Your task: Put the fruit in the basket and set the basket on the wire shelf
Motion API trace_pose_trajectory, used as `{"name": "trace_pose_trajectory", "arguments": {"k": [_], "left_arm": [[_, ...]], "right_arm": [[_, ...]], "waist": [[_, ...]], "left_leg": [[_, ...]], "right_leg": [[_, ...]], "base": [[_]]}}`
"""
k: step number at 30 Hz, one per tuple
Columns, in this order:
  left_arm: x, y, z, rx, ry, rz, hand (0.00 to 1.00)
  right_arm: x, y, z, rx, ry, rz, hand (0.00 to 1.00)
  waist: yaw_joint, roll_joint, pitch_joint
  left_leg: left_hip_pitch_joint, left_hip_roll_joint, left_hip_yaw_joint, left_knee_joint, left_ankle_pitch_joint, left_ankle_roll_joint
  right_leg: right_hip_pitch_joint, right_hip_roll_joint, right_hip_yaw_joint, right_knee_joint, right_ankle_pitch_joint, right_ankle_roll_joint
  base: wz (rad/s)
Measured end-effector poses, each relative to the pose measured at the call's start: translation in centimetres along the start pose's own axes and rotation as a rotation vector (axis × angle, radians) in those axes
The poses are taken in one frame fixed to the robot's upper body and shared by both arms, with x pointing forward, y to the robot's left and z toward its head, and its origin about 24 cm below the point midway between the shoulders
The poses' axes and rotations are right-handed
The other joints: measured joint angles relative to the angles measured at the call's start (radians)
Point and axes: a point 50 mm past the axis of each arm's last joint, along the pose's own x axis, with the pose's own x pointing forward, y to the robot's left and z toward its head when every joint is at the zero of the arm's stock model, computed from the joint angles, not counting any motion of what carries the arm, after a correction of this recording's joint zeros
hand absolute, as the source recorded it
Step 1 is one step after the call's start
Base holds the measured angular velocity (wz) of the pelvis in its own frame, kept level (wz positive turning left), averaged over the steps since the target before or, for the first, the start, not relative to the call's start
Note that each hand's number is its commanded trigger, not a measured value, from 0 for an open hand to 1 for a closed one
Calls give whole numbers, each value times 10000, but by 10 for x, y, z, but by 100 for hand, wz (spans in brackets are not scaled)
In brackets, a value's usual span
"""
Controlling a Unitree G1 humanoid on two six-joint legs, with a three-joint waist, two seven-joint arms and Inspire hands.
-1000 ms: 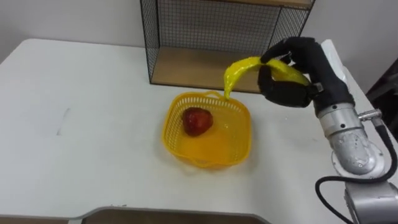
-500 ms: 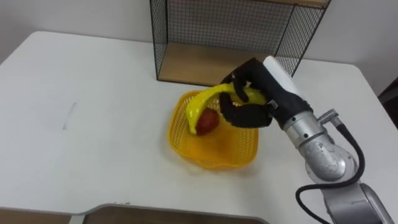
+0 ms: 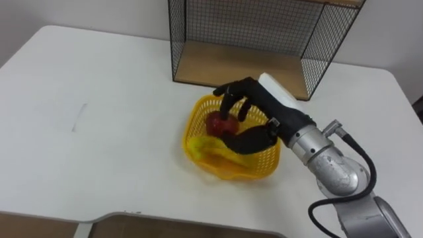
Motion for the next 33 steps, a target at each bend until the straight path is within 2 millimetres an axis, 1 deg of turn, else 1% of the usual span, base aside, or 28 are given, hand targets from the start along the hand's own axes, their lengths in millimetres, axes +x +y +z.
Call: {"name": "trace_pose_trajectory", "arguments": {"k": [4,9,19,22,24,27,28,29,30,31,32,33], "left_arm": [[0,0,1,37,-29,1,0],[1,1,4,84,-98,43,0],[1,1,4,146,-110,90,0],[1,1,4,189,-127,95,0],[1,2,5,181,-212,129,0],[0,3,6,-85,-317,292,0],[1,3,4,-207,-294,307,0],[1,2,3,-266,-251,294,0],[0,1,0,-325,-157,268,0],[0,1,-2,-392,-135,275,0],[0,0,-7,-445,-20,253,0],[-1,-1,-9,-643,39,288,0]], "right_arm": [[1,4,-1,137,122,101,0],[1,4,-1,149,140,116,0],[1,4,-4,156,262,146,0],[1,4,-3,326,221,122,0],[1,4,-3,425,198,50,0],[1,3,-3,739,88,-215,0],[1,2,-2,762,44,-336,0],[1,2,-2,817,29,-387,0],[1,0,-2,1183,-32,-490,0],[1,-3,-2,1593,-120,-656,0],[0,-5,-2,1859,-179,-777,0],[-1,-11,-2,2394,-343,-1104,0]], "waist": [[-11,14,21],[-20,22,26],[-70,19,23],[-52,-6,9],[-41,-2,20],[-61,-37,57],[-65,-20,77],[-80,-25,73],[-112,-33,68],[-134,-1,87],[-132,3,87],[-144,20,85]], "left_leg": [[-22,0,1,9,0,0],[-20,0,4,44,0,0],[-63,3,24,-4,-1,0],[-53,2,24,32,0,0],[-37,2,24,29,0,0],[0,3,25,20,0,0],[0,2,24,19,0,0],[8,2,25,20,0,0],[13,-2,6,26,0,0],[10,-3,-5,29,0,0],[12,-3,-7,38,0,0],[17,-3,-35,76,-1,0]], "right_leg": [[-13,0,-6,-1,0,0],[-34,-4,-23,4,1,-2],[-44,-5,-49,13,9,-6],[-35,-5,-25,11,9,-5],[-22,-5,-21,2,9,-5],[8,-5,-18,-9,9,-5],[10,-5,-12,-9,9,-5],[10,-6,-2,-7,9,-5],[26,-8,-12,-8,9,-5],[30,-8,-26,-9,9,-4],[31,-8,-39,-10,10,-4],[34,-8,-78,-13,10,-3]], "base": [[0],[0],[0],[0],[0],[0],[0],[0],[0],[0],[4],[8]]}}
